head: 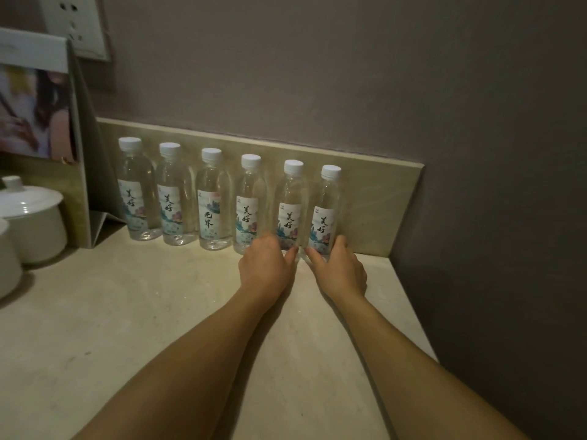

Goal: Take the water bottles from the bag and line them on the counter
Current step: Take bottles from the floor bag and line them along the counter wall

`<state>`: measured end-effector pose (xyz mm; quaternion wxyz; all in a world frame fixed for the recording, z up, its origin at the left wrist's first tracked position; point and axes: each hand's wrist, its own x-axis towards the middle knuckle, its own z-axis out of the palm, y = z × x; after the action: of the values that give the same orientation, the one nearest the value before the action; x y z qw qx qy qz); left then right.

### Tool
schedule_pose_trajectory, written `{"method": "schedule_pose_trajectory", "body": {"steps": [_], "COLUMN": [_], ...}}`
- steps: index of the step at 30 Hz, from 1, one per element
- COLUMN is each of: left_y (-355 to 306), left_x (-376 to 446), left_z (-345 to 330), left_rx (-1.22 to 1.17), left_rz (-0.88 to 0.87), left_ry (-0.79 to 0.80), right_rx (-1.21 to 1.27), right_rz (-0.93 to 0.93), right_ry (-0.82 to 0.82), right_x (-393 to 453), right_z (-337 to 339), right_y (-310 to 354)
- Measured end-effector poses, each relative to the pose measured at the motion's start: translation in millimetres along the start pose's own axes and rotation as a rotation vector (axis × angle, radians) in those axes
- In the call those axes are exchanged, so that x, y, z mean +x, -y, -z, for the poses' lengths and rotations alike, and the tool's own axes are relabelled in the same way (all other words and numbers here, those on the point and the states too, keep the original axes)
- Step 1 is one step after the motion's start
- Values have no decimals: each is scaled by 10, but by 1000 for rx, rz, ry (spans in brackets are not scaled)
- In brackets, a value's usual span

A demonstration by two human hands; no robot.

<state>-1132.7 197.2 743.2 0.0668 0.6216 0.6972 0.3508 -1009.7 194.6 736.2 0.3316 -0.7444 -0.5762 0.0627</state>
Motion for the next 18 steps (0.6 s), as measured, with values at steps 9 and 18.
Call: {"method": "schedule_pose_trajectory", "body": {"steps": [9, 18], "left_y": [-6, 4], "left_x": [-23, -36], "left_z": [2, 7], "left_rx": [-12, 1], "left_rz": [-17, -32], "left_ry": [-34, -29], "right_rx": [-15, -34], "right_rz": [9, 19], "right_ry": [5, -1], "right_x": [1, -6], "right_z": [5, 12], "right_y": [-2, -10]}}
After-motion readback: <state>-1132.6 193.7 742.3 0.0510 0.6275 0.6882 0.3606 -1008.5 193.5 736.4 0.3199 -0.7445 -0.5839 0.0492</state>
